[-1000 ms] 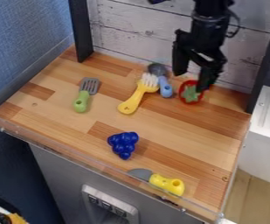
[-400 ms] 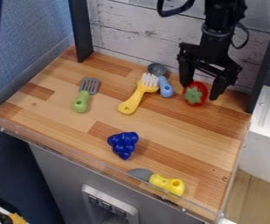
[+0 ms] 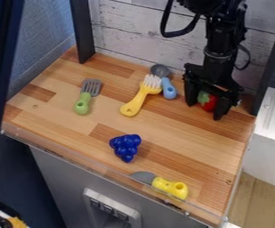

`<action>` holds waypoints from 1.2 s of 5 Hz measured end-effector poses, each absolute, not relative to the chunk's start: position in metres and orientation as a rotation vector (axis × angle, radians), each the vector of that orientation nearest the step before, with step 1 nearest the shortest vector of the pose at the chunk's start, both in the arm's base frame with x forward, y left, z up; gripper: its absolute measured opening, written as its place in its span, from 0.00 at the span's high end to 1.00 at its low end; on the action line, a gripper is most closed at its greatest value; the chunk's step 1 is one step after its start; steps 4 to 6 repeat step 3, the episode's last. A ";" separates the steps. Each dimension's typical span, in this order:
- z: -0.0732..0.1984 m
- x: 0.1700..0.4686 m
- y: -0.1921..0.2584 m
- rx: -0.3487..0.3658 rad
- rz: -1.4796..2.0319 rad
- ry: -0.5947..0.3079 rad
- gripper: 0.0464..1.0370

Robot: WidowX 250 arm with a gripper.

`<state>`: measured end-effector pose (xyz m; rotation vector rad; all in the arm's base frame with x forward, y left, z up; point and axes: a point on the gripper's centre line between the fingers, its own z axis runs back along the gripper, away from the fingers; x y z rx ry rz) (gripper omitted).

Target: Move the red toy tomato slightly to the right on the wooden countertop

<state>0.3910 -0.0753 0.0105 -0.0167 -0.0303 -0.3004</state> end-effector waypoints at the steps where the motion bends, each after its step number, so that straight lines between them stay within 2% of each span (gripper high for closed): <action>1: 0.010 0.396 -0.075 -0.029 -0.376 -0.030 0.09; 2: 0.010 0.397 -0.074 -0.030 -0.412 -0.018 0.22; 6: 0.010 0.397 -0.074 -0.030 -0.412 -0.004 0.22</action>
